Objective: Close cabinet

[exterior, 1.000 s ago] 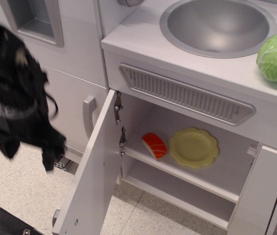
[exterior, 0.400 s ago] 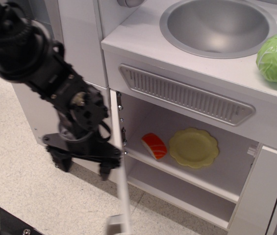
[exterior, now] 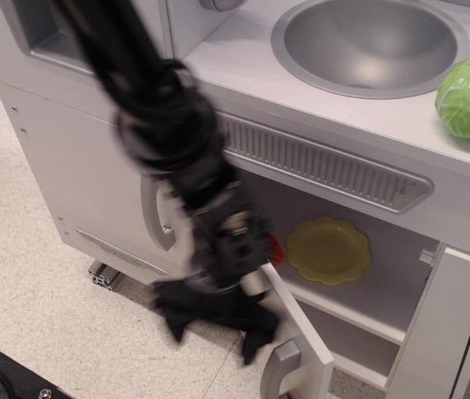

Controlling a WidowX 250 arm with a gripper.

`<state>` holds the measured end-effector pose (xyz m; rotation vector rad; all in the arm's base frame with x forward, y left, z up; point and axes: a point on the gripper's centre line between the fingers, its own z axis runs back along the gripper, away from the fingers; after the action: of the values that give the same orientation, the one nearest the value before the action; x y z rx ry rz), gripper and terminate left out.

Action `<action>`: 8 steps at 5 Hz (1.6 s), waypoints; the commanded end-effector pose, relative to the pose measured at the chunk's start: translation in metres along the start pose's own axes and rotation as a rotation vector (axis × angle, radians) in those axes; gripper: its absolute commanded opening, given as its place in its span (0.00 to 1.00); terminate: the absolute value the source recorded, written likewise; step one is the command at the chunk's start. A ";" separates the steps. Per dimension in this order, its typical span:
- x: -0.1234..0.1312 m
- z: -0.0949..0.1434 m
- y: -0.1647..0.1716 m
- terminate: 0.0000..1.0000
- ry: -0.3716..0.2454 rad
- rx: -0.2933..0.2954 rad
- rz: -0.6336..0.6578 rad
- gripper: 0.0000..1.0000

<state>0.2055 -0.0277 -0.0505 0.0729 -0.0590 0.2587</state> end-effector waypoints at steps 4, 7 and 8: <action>0.067 -0.004 -0.050 0.00 -0.189 -0.088 0.148 1.00; 0.093 -0.002 -0.046 0.00 -0.265 -0.112 0.247 1.00; 0.092 -0.001 -0.041 0.00 -0.298 -0.097 0.251 1.00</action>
<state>0.2918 -0.0427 -0.0652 0.0273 -0.3267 0.4894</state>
